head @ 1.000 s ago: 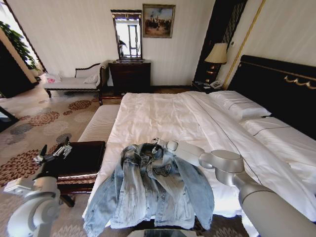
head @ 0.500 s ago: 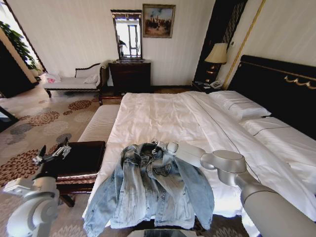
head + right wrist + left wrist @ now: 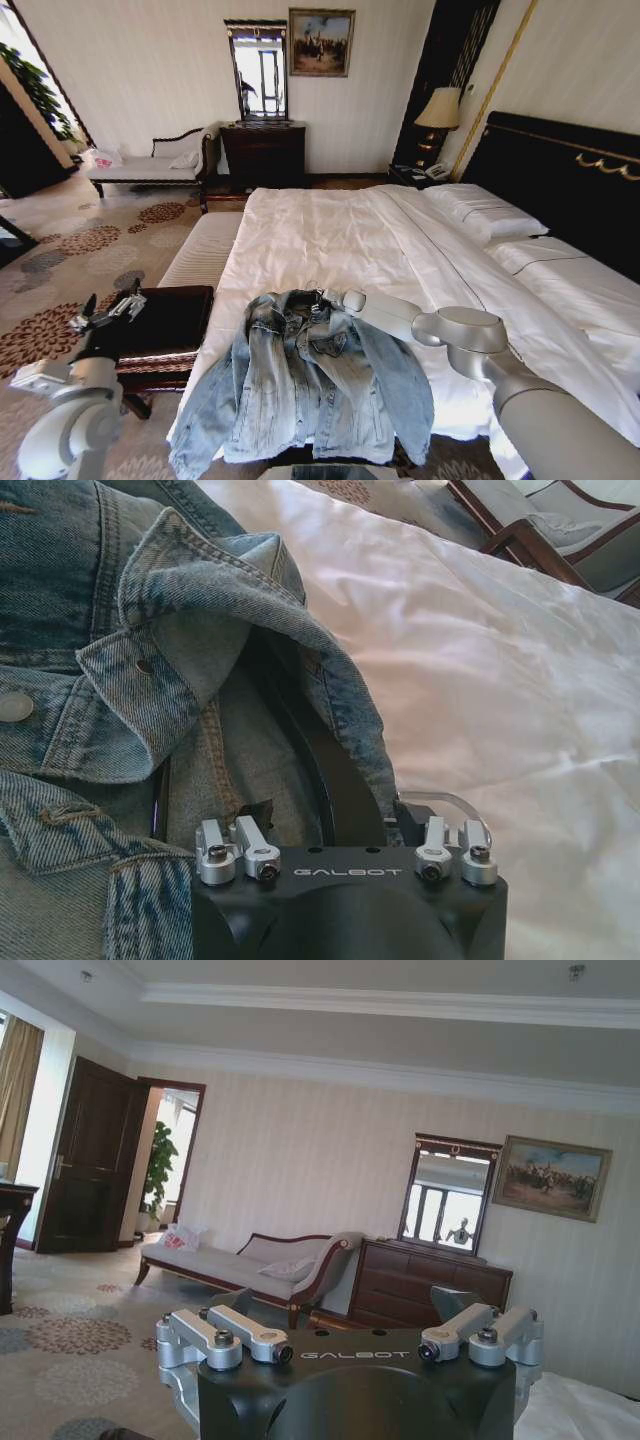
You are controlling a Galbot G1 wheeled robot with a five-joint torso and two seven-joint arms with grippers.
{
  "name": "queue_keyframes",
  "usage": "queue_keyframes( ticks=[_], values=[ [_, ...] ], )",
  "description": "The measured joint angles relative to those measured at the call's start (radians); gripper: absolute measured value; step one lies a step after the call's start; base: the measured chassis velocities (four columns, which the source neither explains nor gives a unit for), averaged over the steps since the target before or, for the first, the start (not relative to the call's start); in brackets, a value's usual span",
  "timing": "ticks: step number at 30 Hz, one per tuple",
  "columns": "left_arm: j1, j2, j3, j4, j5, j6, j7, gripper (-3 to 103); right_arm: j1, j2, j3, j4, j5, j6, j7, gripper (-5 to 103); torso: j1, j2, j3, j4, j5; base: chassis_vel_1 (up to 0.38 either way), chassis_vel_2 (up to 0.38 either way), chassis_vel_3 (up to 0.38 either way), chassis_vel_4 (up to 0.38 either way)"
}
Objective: Pick up the clothes from the bed and hang them on the clothes hanger.
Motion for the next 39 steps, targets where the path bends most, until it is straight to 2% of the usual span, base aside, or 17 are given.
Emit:
queue_keyframes(
  ticks=[8,11,14,17,29,36,38,39],
  values=[
    [0.001,-0.001,-0.003,-0.001,0.0,0.0,0.0,100,-0.002,0.049,0.004,-0.093,-0.011,-0.007,-0.02,68,0.0,0.0,0.0,0.0002,0.0,0.0,0.0,0.0,0.0],
    [0.004,0.0,-0.01,-0.001,-0.003,0.0,0.0,100,0.006,0.063,0.007,-0.132,-0.023,-0.013,-0.047,60,0.0,0.0,0.0,0.0002,0.0,0.0,0.0,0.0,0.0],
    [0.005,0.0,-0.012,-0.001,-0.004,0.0,0.0,100,0.011,0.071,0.009,-0.15,-0.026,-0.019,-0.057,58,0.0,0.0,0.0,0.0002,0.0,0.0,0.0,0.0,0.0],
    [0.004,0.0,-0.012,-0.001,-0.005,0.0,0.0,100,0.016,0.074,0.01,-0.164,-0.027,-0.021,-0.066,51,0.0,0.0,0.0,0.0003,0.0,0.0,0.0,0.0,0.0],
    [0.0,-0.001,-0.004,-0.002,-0.004,0.0,-0.001,100,0.006,0.069,0.011,-0.187,-0.041,-0.022,-0.106,51,0.0,0.0,0.0,0.0001,0.0,0.0,0.0,0.0,0.0],
    [0.0,-0.001,-0.004,0.001,-0.003,0.0,-0.001,100,0.009,0.097,0.012,-0.234,-0.06,-0.022,-0.192,51,0.0,0.0,0.0,0.0,-0.0001,0.0,0.0,0.0,0.0],
    [0.001,-0.001,-0.008,0.002,-0.003,0.0,-0.001,100,0.011,0.114,0.023,-0.265,-0.074,-0.018,-0.243,47,0.0,0.0,0.0,0.0,-0.0001,0.0,0.0,0.0,0.0],
    [0.001,-0.001,-0.008,0.002,-0.003,0.0,-0.001,100,0.011,0.114,0.023,-0.265,-0.074,-0.018,-0.243,47,0.0,0.0,0.0,0.0,-0.0001,0.0,0.0,0.0,0.0]
  ],
)
